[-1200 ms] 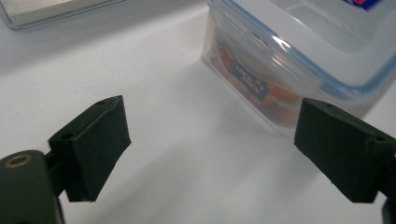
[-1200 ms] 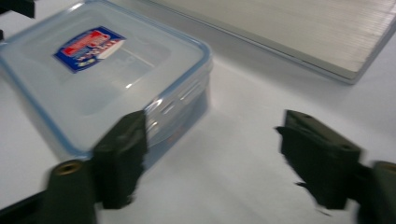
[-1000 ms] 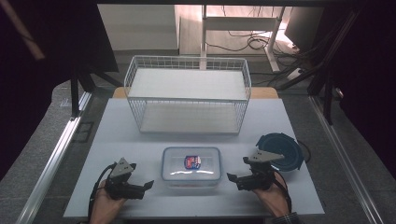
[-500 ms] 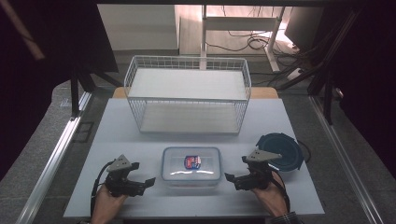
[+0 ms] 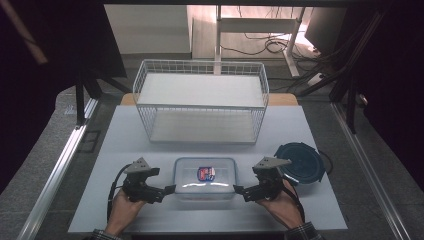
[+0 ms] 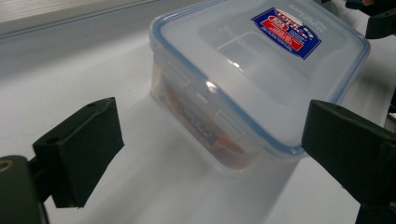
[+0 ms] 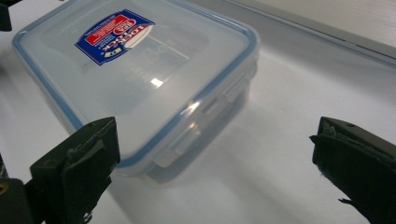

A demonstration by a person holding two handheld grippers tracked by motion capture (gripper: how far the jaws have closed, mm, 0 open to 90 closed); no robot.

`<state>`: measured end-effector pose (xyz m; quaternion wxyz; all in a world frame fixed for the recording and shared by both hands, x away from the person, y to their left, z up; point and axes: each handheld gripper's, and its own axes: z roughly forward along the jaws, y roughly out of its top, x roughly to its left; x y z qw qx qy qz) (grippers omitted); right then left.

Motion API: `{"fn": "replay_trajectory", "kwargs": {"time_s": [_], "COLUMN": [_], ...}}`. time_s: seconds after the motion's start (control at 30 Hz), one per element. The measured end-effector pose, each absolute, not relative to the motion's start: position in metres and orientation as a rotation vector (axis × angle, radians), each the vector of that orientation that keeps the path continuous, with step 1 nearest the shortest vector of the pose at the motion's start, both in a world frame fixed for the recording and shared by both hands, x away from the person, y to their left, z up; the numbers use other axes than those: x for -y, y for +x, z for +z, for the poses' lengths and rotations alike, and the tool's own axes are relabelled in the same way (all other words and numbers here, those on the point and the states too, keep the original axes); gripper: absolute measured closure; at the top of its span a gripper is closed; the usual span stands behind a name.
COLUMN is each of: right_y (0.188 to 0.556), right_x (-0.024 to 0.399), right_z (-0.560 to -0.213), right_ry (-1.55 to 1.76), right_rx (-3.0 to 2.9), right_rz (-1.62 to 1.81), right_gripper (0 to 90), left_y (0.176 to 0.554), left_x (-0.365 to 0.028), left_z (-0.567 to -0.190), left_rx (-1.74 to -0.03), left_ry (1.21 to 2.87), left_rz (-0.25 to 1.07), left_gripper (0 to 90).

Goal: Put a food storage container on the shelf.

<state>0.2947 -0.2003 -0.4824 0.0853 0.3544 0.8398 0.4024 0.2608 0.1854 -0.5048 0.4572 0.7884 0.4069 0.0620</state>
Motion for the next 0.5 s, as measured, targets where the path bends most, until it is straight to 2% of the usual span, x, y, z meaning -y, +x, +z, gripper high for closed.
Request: {"fn": "replay_trajectory", "kwargs": {"time_s": [0.4,0.47,0.5], "right_y": [0.311,0.316,0.318], "right_x": [0.176,0.170,0.168], "right_z": [-0.481,-0.484,-0.486], "right_ry": [1.088,1.109,1.120], "right_rx": [-2.609,-2.641,-2.654], "right_rz": [1.162,1.167,1.177], "right_gripper": [0.8,0.2,0.0], "left_y": [0.287,0.292,0.296], "left_x": [-0.165,-0.158,-0.154], "left_z": [-0.496,-0.499,-0.504], "left_rx": [-0.961,-0.969,-0.969], "left_ry": [2.006,2.025,2.033], "left_rz": [0.098,0.090,0.050], "left_gripper": [2.5,0.1,0.0]}}
